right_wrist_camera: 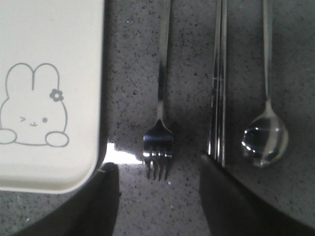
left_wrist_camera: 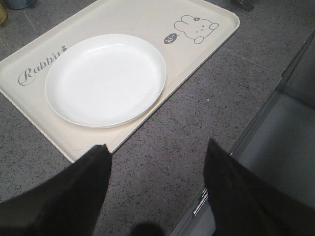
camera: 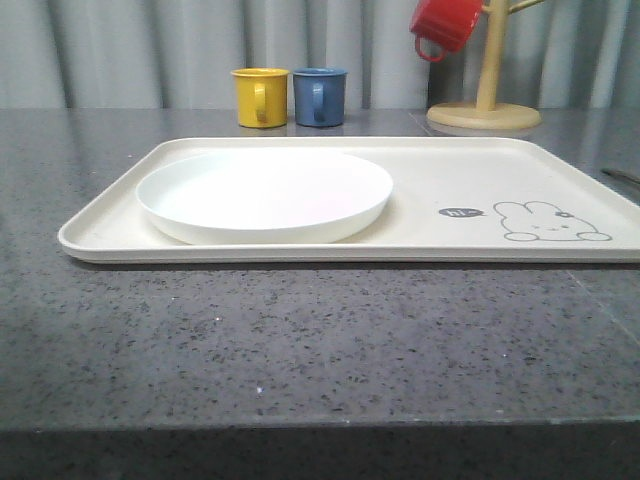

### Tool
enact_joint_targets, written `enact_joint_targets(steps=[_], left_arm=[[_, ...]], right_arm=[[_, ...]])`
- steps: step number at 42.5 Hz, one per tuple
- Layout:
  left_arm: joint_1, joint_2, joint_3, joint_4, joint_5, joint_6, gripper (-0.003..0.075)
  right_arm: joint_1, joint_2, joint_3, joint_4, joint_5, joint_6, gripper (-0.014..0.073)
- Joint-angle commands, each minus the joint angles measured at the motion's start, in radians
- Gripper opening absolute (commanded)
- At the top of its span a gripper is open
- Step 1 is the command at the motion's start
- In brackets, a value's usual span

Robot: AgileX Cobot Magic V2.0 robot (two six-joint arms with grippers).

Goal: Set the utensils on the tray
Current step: 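Open the left gripper and withdraw it from the plate, then grasp the silver fork on the table with the right gripper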

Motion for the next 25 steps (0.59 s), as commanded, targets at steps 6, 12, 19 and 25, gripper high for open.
enact_joint_targets(steps=[6, 12, 19, 25], left_arm=[[-0.007, 0.002, -0.027, -0.003, -0.074, -0.013, 0.0417], [-0.007, 0.002, -0.027, -0.003, -0.074, -0.013, 0.0417], [-0.007, 0.002, -0.027, -0.003, -0.074, -0.013, 0.0417], [-0.007, 0.002, -0.027, -0.003, -0.074, -0.013, 0.0417]], right_arm=[[-0.001, 0.135, -0.09, 0.01, -0.024, -0.041, 0.0358], [0.008, 0.205, -0.124, 0.002, -0.036, -0.05, 0.0333], [0.035, 0.265, -0.159, -0.005, -0.043, -0.05, 0.0333], [0.043, 0.307, -0.177, -0.026, -0.04, -0.05, 0.0327]])
